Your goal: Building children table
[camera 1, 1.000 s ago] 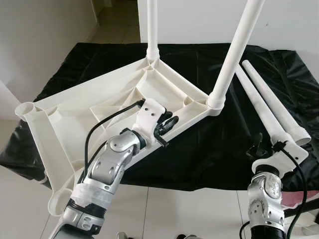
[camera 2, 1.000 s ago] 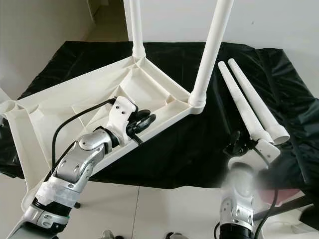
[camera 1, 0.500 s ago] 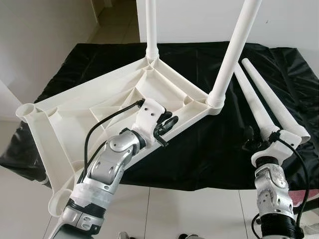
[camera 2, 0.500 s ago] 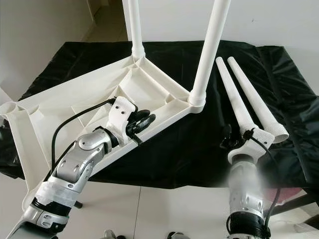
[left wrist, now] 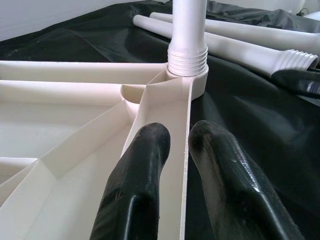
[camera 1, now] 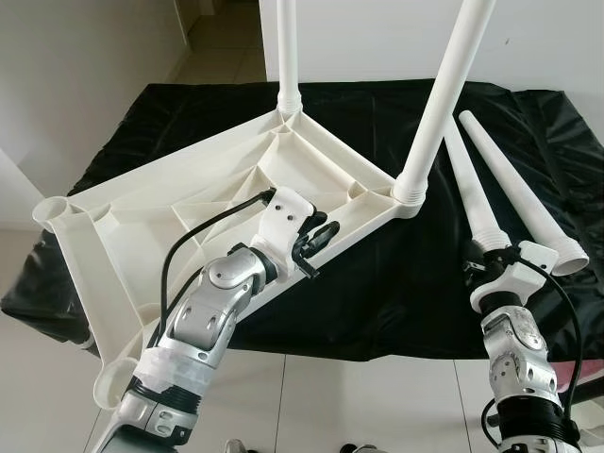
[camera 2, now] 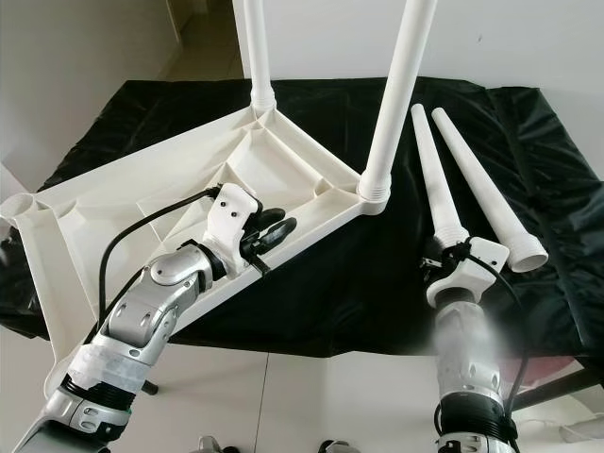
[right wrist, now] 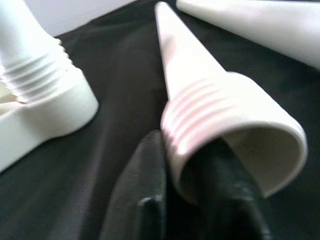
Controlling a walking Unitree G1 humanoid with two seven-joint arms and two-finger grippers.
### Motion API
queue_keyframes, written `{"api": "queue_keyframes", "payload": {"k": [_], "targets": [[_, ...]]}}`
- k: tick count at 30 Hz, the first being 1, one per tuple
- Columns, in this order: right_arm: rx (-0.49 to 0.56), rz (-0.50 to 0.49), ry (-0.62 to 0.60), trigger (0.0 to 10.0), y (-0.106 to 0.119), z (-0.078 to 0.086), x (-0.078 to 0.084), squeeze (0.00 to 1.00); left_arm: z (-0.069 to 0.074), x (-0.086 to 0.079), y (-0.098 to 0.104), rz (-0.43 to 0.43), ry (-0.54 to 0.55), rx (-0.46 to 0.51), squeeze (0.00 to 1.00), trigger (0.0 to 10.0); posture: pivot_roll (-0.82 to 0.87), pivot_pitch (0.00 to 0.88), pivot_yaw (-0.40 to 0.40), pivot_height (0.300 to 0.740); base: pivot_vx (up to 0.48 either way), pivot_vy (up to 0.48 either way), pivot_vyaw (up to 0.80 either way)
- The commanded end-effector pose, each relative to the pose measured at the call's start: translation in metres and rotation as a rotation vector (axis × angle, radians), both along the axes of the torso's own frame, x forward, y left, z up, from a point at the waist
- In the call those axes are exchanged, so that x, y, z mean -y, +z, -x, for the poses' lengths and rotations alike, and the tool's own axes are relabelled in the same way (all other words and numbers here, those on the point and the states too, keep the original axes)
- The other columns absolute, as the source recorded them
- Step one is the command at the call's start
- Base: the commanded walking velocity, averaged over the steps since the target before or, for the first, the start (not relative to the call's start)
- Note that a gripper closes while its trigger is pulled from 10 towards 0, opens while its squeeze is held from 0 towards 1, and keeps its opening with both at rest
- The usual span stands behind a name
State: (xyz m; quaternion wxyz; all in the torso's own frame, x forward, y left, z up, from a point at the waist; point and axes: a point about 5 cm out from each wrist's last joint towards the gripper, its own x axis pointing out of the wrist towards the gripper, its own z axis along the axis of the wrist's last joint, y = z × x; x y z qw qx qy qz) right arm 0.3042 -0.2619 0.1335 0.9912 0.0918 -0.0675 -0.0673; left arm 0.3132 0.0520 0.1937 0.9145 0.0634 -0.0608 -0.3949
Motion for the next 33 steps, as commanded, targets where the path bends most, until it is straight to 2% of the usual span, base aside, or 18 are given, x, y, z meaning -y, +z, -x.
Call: {"api": "queue_keyframes", "payload": {"k": [1,5,6,7,8,12,16,17,19,20,22,23,25,27,30,33], "targets": [[-0.03,0.008,0.011,0.0,-0.006,0.0,-0.002,0.0,0.003,0.004,-0.001,-0.011,-0.047,-0.006,0.0,10.0,-0.01,0.125,0.083,0.74,0.0,0.0,0.0],[-0.022,0.006,0.017,0.0,-0.005,-0.001,-0.001,0.0,0.003,0.004,-0.001,-0.008,-0.046,-0.006,0.0,10.0,-0.01,0.126,0.082,0.74,0.0,0.0,0.0],[-0.022,0.02,0.008,0.7,-0.005,-0.001,-0.001,0.0,0.003,0.004,-0.001,-0.008,-0.044,-0.007,0.0,10.0,-0.01,0.131,0.085,0.74,0.0,0.0,0.0],[-0.022,0.02,0.008,0.7,-0.005,-0.001,-0.001,0.0,0.003,0.004,-0.001,-0.008,-0.044,-0.007,0.0,10.0,-0.01,0.131,0.085,0.74,0.0,0.0,0.0],[-0.013,0.049,0.008,10.0,-0.003,-0.002,-0.001,0.0,0.003,0.003,-0.001,-0.008,-0.042,-0.009,0.0,10.0,0.0,0.137,0.088,0.74,0.0,0.0,0.0],[0.01,0.118,0.01,10.0,0.003,-0.002,-0.003,0.0,0.004,0.001,-0.001,-0.01,-0.039,-0.014,0.0,10.0,0.0,0.143,0.092,0.74,0.0,0.0,0.0],[0.08,0.19,0.048,10.0,0.015,-0.001,-0.009,0.0,0.004,0.0,-0.003,-0.01,-0.032,-0.025,0.0,10.0,0.0,0.15,0.095,0.74,0.0,0.0,0.0],[0.129,0.21,0.036,10.0,0.024,0.0,-0.01,0.0,0.005,0.0,-0.003,-0.01,-0.031,-0.027,0.0,10.0,0.0,0.15,0.095,0.74,0.0,0.0,0.0],[0.214,0.276,-0.029,10.0,0.043,0.005,-0.007,0.0,0.006,0.0,-0.004,-0.008,-0.031,-0.033,0.0,10.0,0.0,0.156,0.097,0.74,0.0,0.0,0.0],[0.214,0.276,-0.029,10.0,0.043,0.005,-0.007,0.0,0.006,0.0,-0.004,-0.008,-0.031,-0.033,0.0,10.0,0.0,0.156,0.097,0.74,0.0,0.0,0.0],[0.266,0.3,-0.131,10.0,0.055,0.01,0.001,0.0,0.007,0.001,-0.005,-0.007,-0.033,-0.036,0.0,10.0,0.0,0.158,0.098,0.74,0.0,0.0,0.0],[0.266,0.3,-0.131,10.0,0.055,0.01,0.001,0.0,0.007,0.001,-0.005,-0.007,-0.033,-0.036,0.0,10.0,0.0,0.158,0.098,0.74,0.0,0.0,0.0],[0.287,0.289,-0.217,10.0,0.061,0.016,0.009,0.0,0.007,0.002,-0.005,-0.005,-0.033,-0.037,0.0,10.0,-0.01,0.158,0.097,0.74,0.0,0.0,0.0],[0.287,0.289,-0.217,10.0,0.061,0.016,0.009,0.0,0.007,0.002,-0.005,-0.005,-0.033,-0.037,0.0,10.0,-0.01,0.158,0.097,0.74,0.0,0.0,0.0],[0.265,0.281,-0.43,10.0,0.06,0.036,0.03,0.0,0.006,0.002,-0.004,0.0,-0.031,-0.038,0.0,10.0,-0.01,0.16,0.094,0.74,0.0,0.0,0.0],[0.256,0.283,-0.463,10.0,0.058,0.04,0.033,0.0,0.007,0.002,-0.004,0.0,-0.03,-0.039,0.0,10.0,-0.01,0.16,0.094,0.74,0.0,0.0,0.0]]}}
